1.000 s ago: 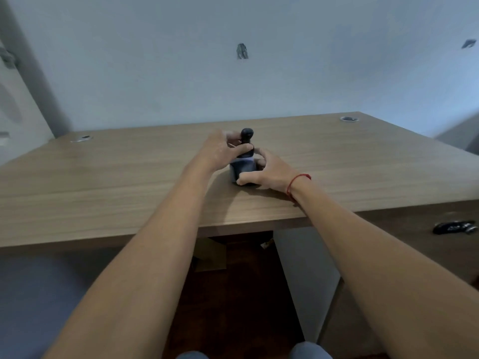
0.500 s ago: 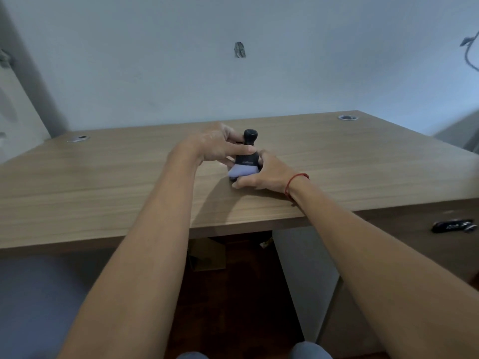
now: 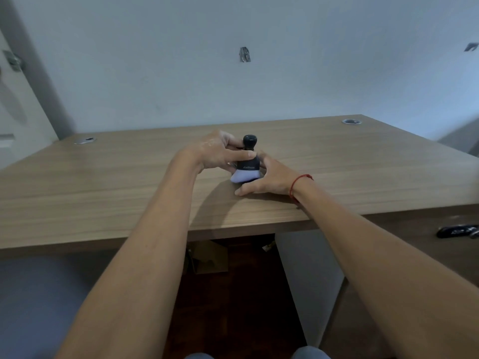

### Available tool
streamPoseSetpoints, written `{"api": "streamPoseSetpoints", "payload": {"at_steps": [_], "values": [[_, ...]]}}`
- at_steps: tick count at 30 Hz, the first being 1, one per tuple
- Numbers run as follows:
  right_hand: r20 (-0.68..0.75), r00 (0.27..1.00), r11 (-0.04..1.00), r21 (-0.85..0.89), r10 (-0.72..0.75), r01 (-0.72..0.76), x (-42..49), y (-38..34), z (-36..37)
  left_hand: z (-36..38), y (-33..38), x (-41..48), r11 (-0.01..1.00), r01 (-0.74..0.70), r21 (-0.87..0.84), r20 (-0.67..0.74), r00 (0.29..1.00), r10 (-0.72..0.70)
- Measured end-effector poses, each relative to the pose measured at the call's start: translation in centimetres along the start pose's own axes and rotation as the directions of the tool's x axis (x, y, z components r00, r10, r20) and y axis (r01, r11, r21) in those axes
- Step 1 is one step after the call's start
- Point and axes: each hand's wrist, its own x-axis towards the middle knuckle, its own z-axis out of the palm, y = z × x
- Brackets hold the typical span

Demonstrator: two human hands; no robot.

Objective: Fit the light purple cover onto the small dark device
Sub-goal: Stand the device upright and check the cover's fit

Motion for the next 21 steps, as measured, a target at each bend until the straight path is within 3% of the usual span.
{"api": "streamPoseSetpoints", "payload": {"at_steps": [6, 9, 11, 13, 16, 21], "values": [[-0.005, 0.999, 0.999, -0.018, -0.037, 0.037, 0.1, 0.1, 0.3, 0.0, -1.3, 0.6, 0.993, -0.113, -0.043, -0.256, 0.962, 0.098], [-0.015, 1.0, 0.999, -0.032, -0.02, 0.02, 0.0, 0.0, 0.5, -0.4, -1.0, 0.1, 0.996, -0.06, -0.059, -0.123, 0.991, 0.052], [-0.027, 1.0, 0.999, -0.036, -0.01, 0.009, 0.1, 0.1, 0.7, -0.9, -0.2, -0.1, 1.0, -0.001, 0.015, 0.003, 1.0, 0.001], [-0.022, 1.0, 0.999, -0.039, -0.007, 0.006, 0.0, 0.1, 0.6, -0.7, 0.3, 0.0, 0.999, -0.01, 0.049, -0.007, 1.0, 0.011], [-0.028, 1.0, 0.999, -0.053, -0.003, 0.001, -0.1, 0.0, 0.4, 0.3, 0.1, 0.5, 0.997, -0.069, 0.028, -0.148, 0.986, 0.072], [-0.042, 0.999, 0.998, -0.052, -0.024, 0.022, 0.1, 0.1, 0.4, -0.1, 0.6, 0.4, 0.992, 0.008, 0.123, 0.029, 1.0, -0.011]]}}
